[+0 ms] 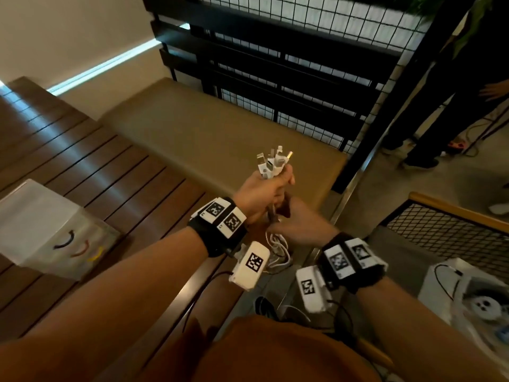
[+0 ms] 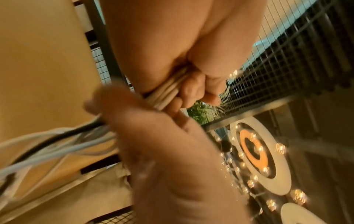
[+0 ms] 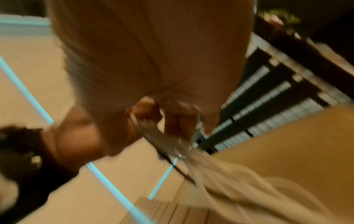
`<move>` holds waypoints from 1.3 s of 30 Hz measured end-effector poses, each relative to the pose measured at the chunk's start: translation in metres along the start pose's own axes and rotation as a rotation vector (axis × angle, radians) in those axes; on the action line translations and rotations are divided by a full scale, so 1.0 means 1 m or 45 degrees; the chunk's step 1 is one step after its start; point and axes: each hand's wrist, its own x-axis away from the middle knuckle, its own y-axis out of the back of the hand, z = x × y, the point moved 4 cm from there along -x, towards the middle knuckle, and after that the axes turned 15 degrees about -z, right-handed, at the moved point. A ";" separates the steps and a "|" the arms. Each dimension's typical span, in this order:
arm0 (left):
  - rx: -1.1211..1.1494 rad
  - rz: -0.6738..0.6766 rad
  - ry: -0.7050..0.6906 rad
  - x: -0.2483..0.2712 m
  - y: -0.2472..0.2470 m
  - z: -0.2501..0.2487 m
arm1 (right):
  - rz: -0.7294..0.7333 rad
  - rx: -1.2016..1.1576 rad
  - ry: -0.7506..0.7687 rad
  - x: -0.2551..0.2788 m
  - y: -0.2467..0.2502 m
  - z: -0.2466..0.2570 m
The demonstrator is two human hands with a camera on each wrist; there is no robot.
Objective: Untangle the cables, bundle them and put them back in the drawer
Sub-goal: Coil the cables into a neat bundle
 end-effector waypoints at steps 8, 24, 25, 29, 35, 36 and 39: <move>-0.149 -0.285 0.135 -0.007 0.060 0.003 | -0.303 -0.204 0.273 0.007 -0.013 0.028; -0.830 0.273 -0.036 0.054 0.105 -0.033 | 0.517 -0.081 0.102 -0.019 -0.018 0.119; -0.787 0.242 -0.009 0.057 0.112 -0.032 | 0.515 -0.115 0.098 -0.024 -0.019 0.122; -0.301 0.008 0.142 0.084 0.140 -0.026 | 0.499 -0.285 0.083 -0.051 -0.042 0.139; 0.498 -0.390 0.365 0.128 0.190 0.005 | 0.509 -0.234 0.143 -0.076 -0.135 0.157; 0.556 -0.478 0.393 0.134 0.200 0.011 | 0.497 -0.186 0.188 -0.078 -0.154 0.158; 0.783 -0.732 0.475 0.151 0.229 0.031 | 0.350 -0.046 0.411 -0.078 -0.202 0.168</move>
